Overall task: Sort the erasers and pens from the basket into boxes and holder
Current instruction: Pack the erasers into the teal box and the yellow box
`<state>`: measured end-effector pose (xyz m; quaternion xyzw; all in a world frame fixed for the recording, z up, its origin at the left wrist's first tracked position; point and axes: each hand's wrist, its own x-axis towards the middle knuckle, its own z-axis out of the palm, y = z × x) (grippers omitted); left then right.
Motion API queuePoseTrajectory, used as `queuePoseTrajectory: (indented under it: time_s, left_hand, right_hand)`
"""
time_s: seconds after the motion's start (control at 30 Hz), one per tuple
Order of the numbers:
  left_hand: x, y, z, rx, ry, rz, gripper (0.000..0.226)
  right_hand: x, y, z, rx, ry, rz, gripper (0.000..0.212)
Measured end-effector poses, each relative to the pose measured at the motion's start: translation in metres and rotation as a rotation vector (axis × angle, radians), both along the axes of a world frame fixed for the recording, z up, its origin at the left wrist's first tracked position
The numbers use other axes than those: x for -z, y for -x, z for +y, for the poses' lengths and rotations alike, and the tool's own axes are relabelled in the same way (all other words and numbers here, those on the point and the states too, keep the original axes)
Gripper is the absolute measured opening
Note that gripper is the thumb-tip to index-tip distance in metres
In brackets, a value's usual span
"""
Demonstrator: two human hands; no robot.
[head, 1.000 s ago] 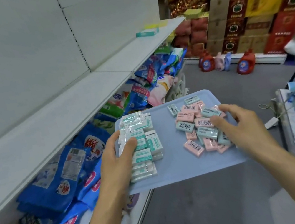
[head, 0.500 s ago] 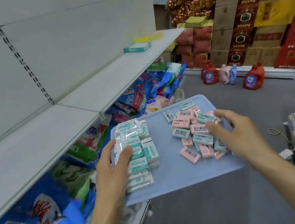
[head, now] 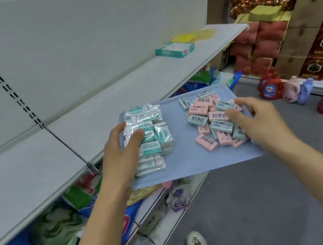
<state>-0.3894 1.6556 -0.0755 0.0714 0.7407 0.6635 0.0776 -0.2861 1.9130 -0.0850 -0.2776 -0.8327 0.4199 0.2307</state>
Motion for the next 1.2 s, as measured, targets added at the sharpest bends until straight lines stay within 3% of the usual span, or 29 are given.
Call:
queuePoseTrajectory:
  time_s: [0.27, 0.43, 0.7, 0.83, 1.03, 1.2]
  left_hand:
    - [-0.005, 0.148, 0.070, -0.126, 0.040, 0.025, 0.046]
    - [-0.003, 0.228, 0.108, -0.176, 0.029, -0.022, 0.042]
    - [0.018, 0.279, 0.153, -0.390, 0.056, -0.064, 0.042]
    - [0.025, 0.296, 0.177, -0.519, 0.185, -0.078, 0.048]
    - [0.024, 0.315, 0.209, -0.621, 0.404, -0.158, 0.046]
    - [0.023, 0.316, 0.226, -0.739, 0.472, -0.172, 0.068]
  right_hand:
    - [-0.009, 0.172, 0.081, -0.121, -0.061, 0.000, 0.051]
    - [-0.024, 0.268, 0.115, -0.200, -0.062, -0.004, 0.052]
    - [-0.007, 0.382, 0.161, -0.415, 0.034, -0.031, 0.051]
    - [0.005, 0.425, 0.184, -0.555, 0.012, -0.044, 0.050]
    - [0.009, 0.474, 0.217, -0.742, -0.255, -0.211, 0.047]
    - [0.005, 0.500, 0.231, -0.849, -0.584, -0.289, 0.040]
